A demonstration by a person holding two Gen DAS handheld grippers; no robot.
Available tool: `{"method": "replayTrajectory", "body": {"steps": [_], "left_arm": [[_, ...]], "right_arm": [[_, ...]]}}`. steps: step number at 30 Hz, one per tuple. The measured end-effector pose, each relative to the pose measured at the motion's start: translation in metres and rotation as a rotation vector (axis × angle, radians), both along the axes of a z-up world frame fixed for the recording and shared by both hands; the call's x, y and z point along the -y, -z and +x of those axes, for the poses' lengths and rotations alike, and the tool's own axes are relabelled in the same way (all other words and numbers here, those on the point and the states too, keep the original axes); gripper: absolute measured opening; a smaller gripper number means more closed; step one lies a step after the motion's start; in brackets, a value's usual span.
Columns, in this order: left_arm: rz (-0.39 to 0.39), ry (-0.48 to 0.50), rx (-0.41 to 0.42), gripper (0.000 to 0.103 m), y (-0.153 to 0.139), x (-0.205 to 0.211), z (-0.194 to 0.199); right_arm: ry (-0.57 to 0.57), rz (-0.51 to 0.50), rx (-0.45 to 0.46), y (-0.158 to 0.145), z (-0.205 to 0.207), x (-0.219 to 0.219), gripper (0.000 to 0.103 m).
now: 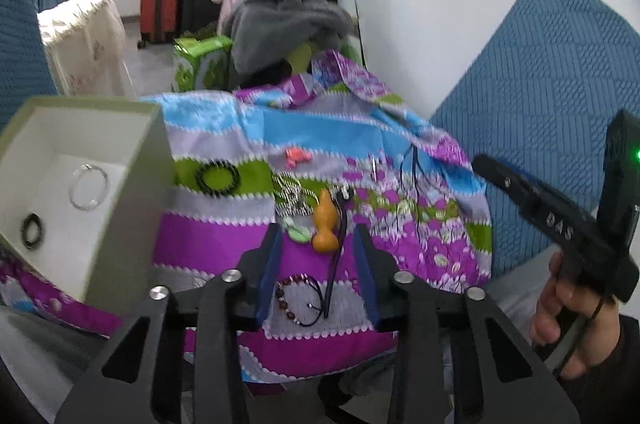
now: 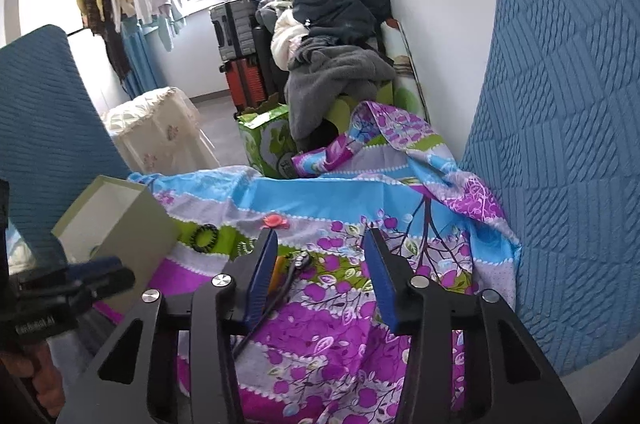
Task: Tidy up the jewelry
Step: 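Grasp the red-brown bead bracelet with the left tool while the right tool grasps a small silver pin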
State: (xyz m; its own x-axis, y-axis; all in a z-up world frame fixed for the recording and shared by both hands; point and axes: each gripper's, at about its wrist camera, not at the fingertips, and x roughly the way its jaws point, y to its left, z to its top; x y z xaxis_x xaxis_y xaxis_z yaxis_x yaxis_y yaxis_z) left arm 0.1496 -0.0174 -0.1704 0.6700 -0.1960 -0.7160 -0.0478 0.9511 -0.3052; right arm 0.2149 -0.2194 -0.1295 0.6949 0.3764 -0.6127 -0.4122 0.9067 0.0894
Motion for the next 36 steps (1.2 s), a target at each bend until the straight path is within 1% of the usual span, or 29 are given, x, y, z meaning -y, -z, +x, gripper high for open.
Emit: {"method": "replayTrajectory", "body": {"steps": [2,6,8,12,15,17,20,22,24,27,30,34,36], "left_arm": [[-0.014,0.016,-0.025,0.035,0.012,0.002,0.004],[-0.006,0.03,-0.074,0.034,0.032,0.007,0.012],[-0.006,0.038,-0.104,0.031,0.043,0.009,0.016],[0.0,0.043,-0.152,0.029,0.062,0.009,0.021],[-0.001,0.042,-0.194,0.028,0.077,0.006,0.025],[-0.001,0.042,-0.214,0.025,0.085,0.005,0.027],[0.009,0.049,-0.243,0.024,0.096,0.005,0.031],[0.027,0.051,-0.253,0.024,0.1,0.005,0.032],[0.026,0.051,-0.263,0.024,0.104,0.004,0.033],[0.045,0.057,-0.255,0.023,0.104,0.006,0.034],[0.068,0.064,-0.25,0.021,0.104,0.007,0.033],[0.094,0.065,-0.251,0.014,0.104,0.007,0.033],[0.091,0.063,-0.25,0.013,0.104,0.006,0.034]], "right_arm": [[0.0,-0.012,-0.015,0.01,0.007,-0.001,0.039],[-0.009,-0.016,-0.039,0.027,0.022,-0.006,0.034],[-0.02,-0.023,-0.045,0.037,0.031,-0.009,0.032],[-0.037,-0.031,-0.081,0.056,0.051,-0.016,0.026],[-0.042,-0.037,-0.094,0.069,0.066,-0.021,0.024],[-0.041,-0.041,-0.105,0.079,0.075,-0.023,0.024],[-0.036,-0.038,-0.135,0.089,0.088,-0.023,0.022],[-0.03,-0.038,-0.153,0.096,0.097,-0.023,0.022],[-0.027,-0.051,-0.167,0.103,0.104,-0.024,0.021],[-0.023,-0.071,-0.178,0.114,0.114,-0.028,0.021],[-0.015,-0.083,-0.192,0.124,0.123,-0.031,0.02],[0.001,-0.119,-0.191,0.133,0.133,-0.035,0.019],[0.011,-0.134,-0.18,0.135,0.137,-0.036,0.018]]}}
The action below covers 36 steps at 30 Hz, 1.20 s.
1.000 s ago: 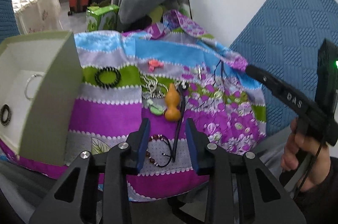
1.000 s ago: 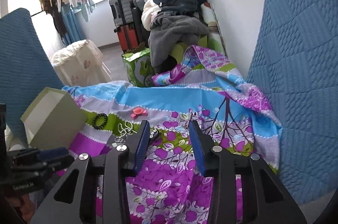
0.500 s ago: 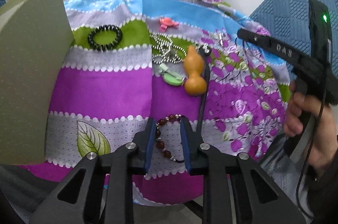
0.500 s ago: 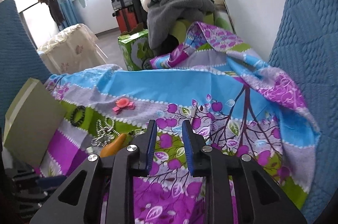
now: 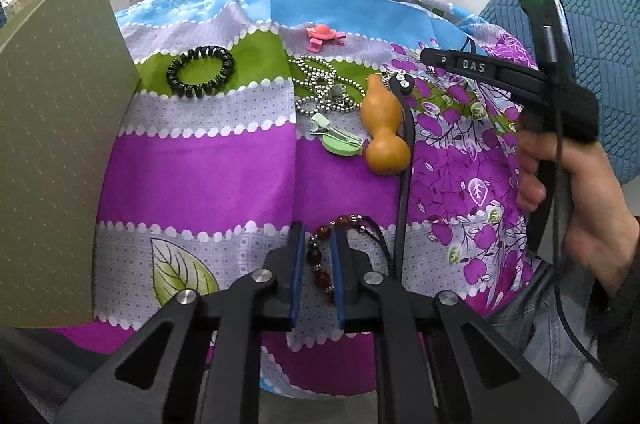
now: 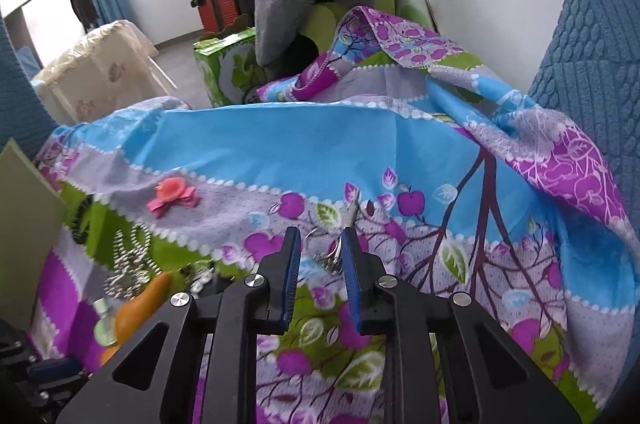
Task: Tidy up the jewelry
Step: 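Grasp the red-brown bead bracelet with the left tool while the right tool grasps a small silver pin, then carry the bead bracelet in the left tool over the box while the right tool carries the pin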
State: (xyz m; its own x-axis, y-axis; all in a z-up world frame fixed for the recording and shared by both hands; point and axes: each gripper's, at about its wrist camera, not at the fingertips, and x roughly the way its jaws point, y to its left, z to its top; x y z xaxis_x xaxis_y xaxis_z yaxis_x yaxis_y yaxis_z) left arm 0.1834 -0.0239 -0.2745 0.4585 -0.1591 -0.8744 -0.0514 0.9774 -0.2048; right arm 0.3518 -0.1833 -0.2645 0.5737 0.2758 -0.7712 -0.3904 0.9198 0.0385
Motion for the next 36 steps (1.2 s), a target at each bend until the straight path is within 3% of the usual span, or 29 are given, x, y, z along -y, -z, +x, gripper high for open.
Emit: {"method": "replayTrajectory", "body": {"steps": [4,6,10,17,36], "left_arm": [[0.007,0.007,0.0,0.01,0.0,0.0,0.001],[0.007,0.008,-0.001,0.01,0.001,0.001,0.002],[0.008,0.017,-0.002,0.008,0.001,0.002,0.003],[-0.038,0.009,-0.005,0.002,-0.001,-0.001,0.003],[-0.094,0.002,0.083,0.002,-0.042,-0.003,-0.011]], "right_arm": [[0.019,-0.03,0.012,0.004,0.008,-0.001,0.018],[0.029,-0.04,0.013,0.008,0.013,-0.002,0.011],[0.025,-0.064,0.042,0.012,0.016,-0.007,0.009],[0.012,-0.027,-0.023,0.009,0.016,-0.006,0.002],[0.016,0.068,0.004,-0.049,-0.066,0.015,0.002]]}}
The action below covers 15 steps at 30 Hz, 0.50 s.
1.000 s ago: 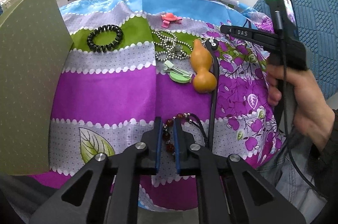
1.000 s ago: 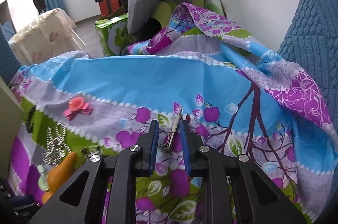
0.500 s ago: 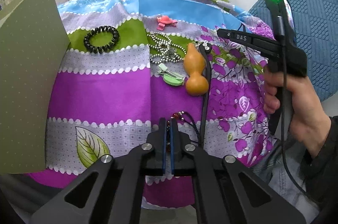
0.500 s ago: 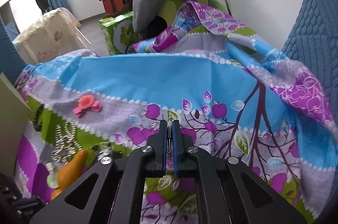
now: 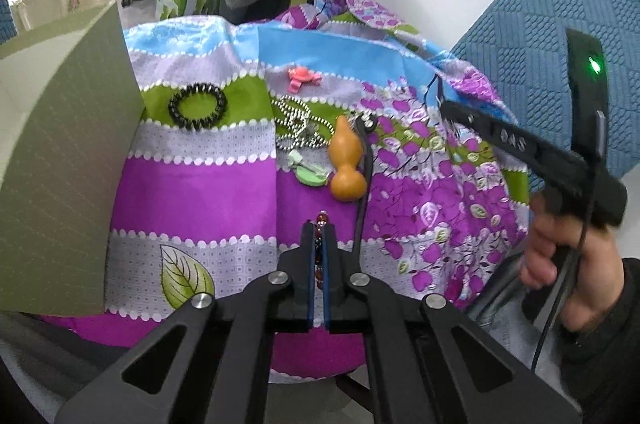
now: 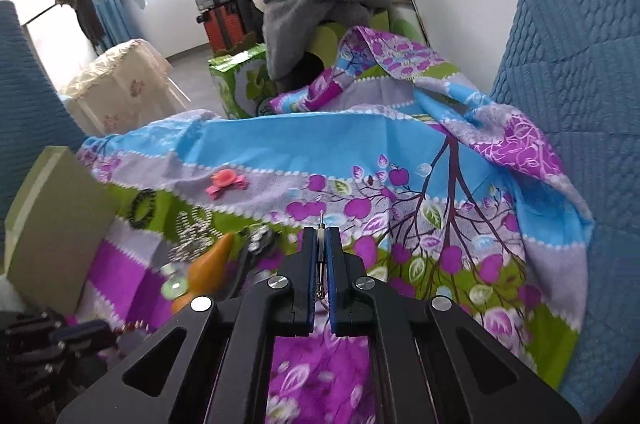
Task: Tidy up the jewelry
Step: 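Carry the bead bracelet in the left tool over the box while the right tool carries the pin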
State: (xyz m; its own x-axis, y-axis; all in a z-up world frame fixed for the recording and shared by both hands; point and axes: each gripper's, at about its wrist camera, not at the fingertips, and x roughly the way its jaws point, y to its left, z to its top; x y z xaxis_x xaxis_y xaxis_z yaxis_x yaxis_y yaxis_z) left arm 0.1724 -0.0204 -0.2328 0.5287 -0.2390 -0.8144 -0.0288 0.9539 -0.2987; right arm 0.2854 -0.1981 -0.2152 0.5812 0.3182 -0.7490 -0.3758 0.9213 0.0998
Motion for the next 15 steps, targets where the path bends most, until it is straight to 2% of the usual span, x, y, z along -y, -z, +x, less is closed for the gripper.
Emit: {"method": "replayTrajectory", "body": {"steps": [7,15], "left_arm": [[-0.005,-0.011,0.037,0.002,-0.023,-0.004,-0.004],[0.017,-0.024,0.108,0.002,-0.068,-0.019,-0.005]], "right_arm": [[-0.004,0.038,0.006,-0.023,-0.039,-0.002,0.002],[-0.016,0.062,0.049,-0.057,-0.063,-0.014,0.002]]}}
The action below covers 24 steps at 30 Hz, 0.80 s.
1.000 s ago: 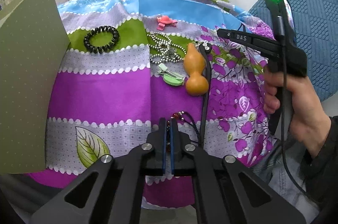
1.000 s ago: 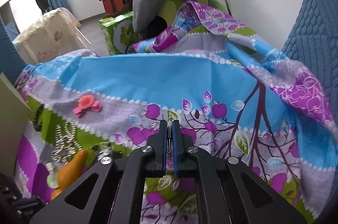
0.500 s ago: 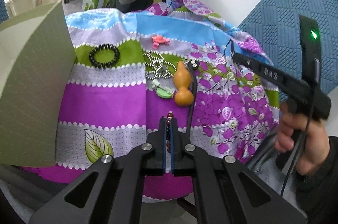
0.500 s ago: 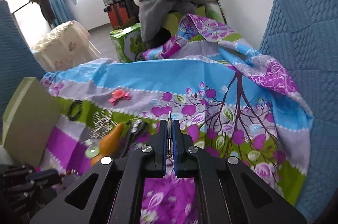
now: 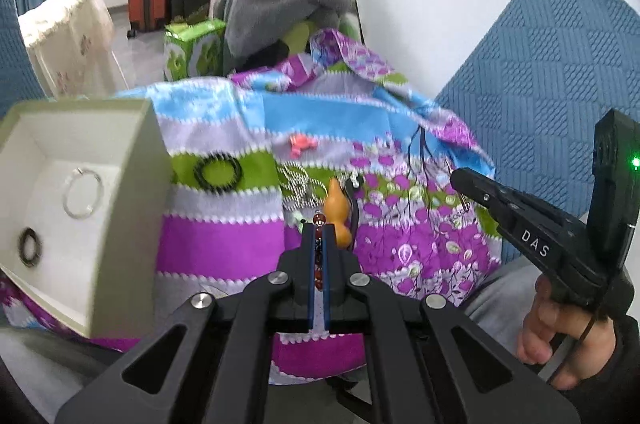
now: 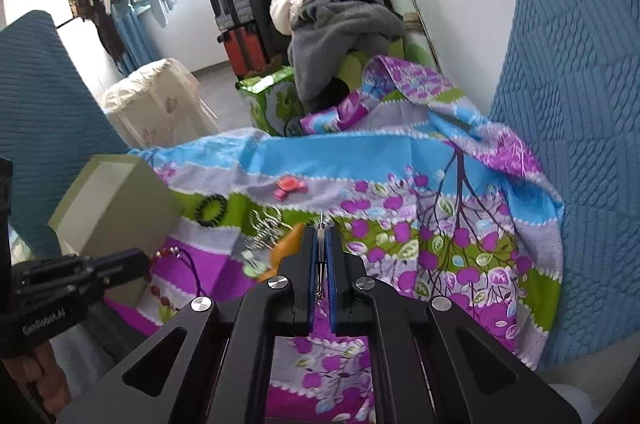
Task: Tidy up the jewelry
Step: 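Carry the bead bracelet in the left tool over the box while the right tool carries the pin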
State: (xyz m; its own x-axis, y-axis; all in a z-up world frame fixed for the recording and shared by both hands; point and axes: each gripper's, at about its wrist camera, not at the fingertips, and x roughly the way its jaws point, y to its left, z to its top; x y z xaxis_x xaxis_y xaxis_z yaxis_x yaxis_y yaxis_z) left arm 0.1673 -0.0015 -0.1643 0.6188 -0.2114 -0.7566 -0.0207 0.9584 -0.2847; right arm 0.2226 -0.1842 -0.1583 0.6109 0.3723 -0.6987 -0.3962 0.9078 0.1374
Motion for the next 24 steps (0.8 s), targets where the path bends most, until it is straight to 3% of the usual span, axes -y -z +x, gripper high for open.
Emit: {"method": "replayTrajectory", "body": {"steps": [10,16,24], "left_arm": [[0.031,-0.076,0.097,0.002,-0.074,-0.052,-0.006],[0.043,-0.142,0.145,0.002,-0.109,-0.093,-0.016],[0.051,-0.246,0.153,0.002,-0.124,-0.14,-0.037]], "right_arm": [[-0.011,0.057,0.123,-0.084,-0.004,-0.041,0.003],[-0.073,0.083,0.188,-0.13,-0.012,-0.084,0.003],[-0.188,0.108,0.2,-0.152,-0.025,-0.146,0.003]]}}
